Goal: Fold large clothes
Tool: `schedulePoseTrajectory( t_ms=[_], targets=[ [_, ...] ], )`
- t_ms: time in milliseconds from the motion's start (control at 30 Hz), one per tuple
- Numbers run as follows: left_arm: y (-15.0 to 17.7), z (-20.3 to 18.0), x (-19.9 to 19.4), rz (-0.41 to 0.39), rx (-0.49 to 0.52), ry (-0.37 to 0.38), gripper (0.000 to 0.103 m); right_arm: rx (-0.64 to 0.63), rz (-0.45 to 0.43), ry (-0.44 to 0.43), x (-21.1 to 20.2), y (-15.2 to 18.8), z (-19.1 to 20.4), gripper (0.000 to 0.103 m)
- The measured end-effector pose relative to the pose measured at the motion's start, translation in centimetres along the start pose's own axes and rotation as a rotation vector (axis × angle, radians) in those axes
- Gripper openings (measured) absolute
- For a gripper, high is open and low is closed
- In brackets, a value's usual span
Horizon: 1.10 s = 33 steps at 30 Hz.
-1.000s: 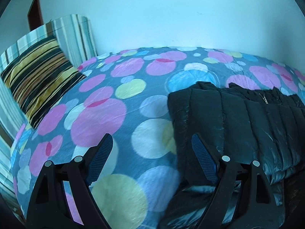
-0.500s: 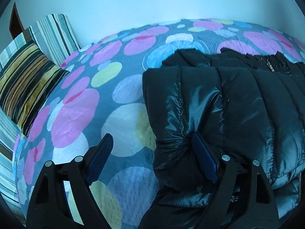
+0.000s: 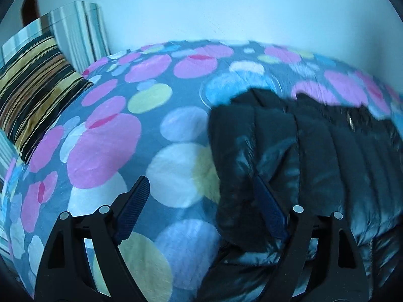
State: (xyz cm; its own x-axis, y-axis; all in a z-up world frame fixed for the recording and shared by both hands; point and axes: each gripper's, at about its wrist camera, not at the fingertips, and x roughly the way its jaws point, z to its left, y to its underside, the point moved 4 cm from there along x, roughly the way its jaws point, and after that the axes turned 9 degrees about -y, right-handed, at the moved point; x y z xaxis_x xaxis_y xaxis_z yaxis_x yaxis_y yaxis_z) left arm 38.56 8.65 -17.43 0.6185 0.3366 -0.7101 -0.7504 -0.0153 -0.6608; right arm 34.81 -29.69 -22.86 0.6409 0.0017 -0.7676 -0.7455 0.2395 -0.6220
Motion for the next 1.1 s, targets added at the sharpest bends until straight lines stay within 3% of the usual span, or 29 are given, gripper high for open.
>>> schedulePoseTrajectory(
  t_ms=[233,433,533,633,733,800,867,1100],
  targets=[
    [-2.5,-0.4,4.0,0.017,0.053,-0.096,0.084,-0.004,-0.009,0.003,0.0,0.0,0.1,0.016],
    [-1.0,-2.3,6.8,0.041,0.161,-0.12,0.085,0.002,-0.015,-0.013,-0.1,0.0,0.0,0.018],
    [-1.1,-2.1,7.1,0.054,0.15,-0.1,0.085,0.002,-0.018,-0.018,0.0,0.1,0.0,0.019],
    [-1.4,-1.3,5.9,0.046,0.135,-0.102,0.085,0.005,-0.02,-0.018,-0.2,0.0,0.0,0.02],
    [-0.7,-0.2,3.5,0.035,0.121,-0.077,0.085,0.022,-0.046,-0.037,-1.1,-0.2,-0.1,0.029],
    [0.0,0.3,1.8,0.02,0.118,-0.062,0.085,0.044,-0.057,-0.046,-2.4,-0.1,-0.4,0.051],
    [1.5,1.4,-0.4,0.01,0.114,-0.05,0.088,0.064,-0.072,-0.047,-4.0,0.2,-0.6,0.066],
    [9.4,4.8,-6.1,0.065,0.066,0.079,0.09,0.083,-0.069,-0.072,-10.0,4.6,-3.4,0.067]
  ],
)
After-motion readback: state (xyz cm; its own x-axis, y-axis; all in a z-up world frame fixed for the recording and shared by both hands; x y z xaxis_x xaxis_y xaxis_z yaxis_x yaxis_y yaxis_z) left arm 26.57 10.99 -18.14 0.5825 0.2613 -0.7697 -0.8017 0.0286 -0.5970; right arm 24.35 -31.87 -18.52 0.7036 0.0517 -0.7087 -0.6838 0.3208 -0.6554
